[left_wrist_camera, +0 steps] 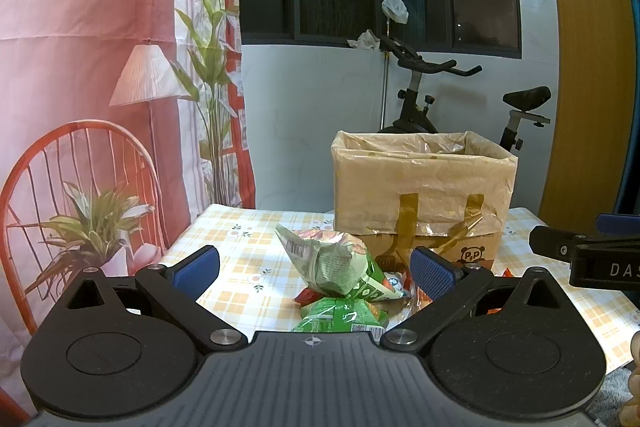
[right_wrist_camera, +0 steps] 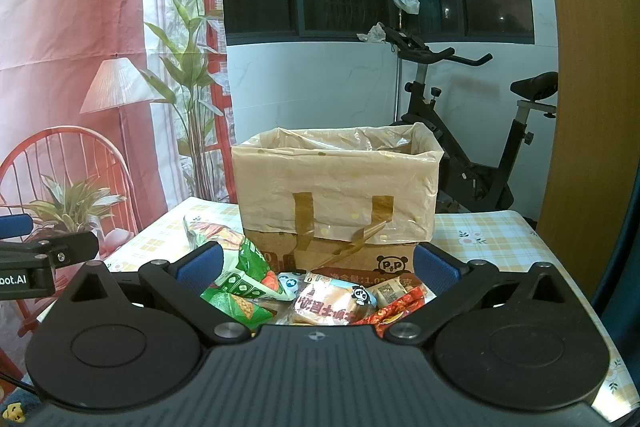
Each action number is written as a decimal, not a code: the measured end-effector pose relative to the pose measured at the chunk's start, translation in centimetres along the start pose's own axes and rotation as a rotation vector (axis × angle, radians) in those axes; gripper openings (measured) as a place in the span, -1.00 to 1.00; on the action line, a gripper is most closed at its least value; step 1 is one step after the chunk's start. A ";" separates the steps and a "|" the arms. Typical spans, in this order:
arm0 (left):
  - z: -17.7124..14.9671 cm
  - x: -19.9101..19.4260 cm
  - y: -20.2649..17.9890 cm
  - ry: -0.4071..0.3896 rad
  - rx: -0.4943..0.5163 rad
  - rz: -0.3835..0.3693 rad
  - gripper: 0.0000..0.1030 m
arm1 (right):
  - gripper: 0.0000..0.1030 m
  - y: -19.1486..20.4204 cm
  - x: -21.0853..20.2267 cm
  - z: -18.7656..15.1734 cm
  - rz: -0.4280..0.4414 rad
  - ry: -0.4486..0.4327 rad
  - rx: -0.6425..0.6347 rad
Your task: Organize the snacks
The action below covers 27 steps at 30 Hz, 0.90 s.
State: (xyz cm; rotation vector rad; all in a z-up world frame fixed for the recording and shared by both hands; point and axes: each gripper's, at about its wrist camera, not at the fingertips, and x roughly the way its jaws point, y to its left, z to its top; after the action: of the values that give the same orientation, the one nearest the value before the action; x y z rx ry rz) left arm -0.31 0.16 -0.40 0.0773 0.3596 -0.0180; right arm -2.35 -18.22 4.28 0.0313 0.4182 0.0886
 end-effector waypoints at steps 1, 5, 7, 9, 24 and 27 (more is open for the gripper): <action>0.0 0.0 0.0 0.000 0.000 0.000 0.99 | 1.00 0.0 0.0 0.0 0.000 0.000 0.000; 0.0 0.0 0.0 0.002 -0.001 0.000 0.99 | 1.00 0.0 0.0 0.0 0.001 0.001 0.001; -0.2 0.1 0.0 0.004 -0.003 0.001 0.99 | 1.00 0.0 -0.1 0.0 0.001 0.000 0.000; -0.3 0.0 0.0 0.005 -0.003 0.001 0.99 | 1.00 0.0 0.0 0.0 0.001 0.000 0.000; -0.3 0.2 0.1 0.010 -0.007 0.002 0.98 | 1.00 -0.1 0.0 0.1 0.001 0.000 0.001; -0.4 0.2 0.1 0.011 -0.006 0.001 0.98 | 1.00 -0.1 0.0 0.1 0.002 0.000 0.002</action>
State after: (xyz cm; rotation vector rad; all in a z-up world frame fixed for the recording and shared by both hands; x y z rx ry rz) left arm -0.29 0.26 -0.79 0.0713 0.3703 -0.0150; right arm -2.28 -18.31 4.33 0.0337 0.4187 0.0897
